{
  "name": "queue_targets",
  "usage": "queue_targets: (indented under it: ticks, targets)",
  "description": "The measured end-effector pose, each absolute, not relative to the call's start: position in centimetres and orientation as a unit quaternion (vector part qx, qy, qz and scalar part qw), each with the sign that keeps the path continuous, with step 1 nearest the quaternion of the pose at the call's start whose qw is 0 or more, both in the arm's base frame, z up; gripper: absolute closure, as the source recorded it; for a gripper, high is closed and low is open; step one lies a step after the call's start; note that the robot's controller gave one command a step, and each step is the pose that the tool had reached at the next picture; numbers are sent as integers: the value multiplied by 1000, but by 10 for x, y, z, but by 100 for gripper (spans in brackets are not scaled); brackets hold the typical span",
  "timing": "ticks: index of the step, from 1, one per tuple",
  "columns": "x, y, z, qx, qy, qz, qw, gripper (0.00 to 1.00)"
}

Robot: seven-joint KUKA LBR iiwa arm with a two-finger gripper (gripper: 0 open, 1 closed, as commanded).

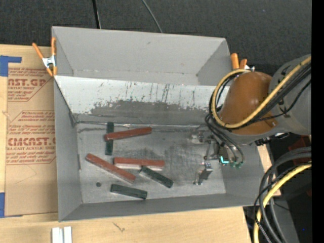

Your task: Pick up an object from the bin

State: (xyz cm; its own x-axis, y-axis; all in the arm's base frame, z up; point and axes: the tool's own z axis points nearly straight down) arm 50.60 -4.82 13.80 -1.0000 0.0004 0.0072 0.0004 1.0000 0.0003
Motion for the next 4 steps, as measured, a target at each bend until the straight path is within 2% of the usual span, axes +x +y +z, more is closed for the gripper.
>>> queue_targets:
  ticks: [1,2,3,4]
  targets:
    - [508,-48,142,0,-1000,0,0,0]
    - [537,5,73,-65,-998,-1,3,100]
    - [537,5,73,-65,-998,-1,3,100]
    - [536,3,129,-84,-996,0,3,100]
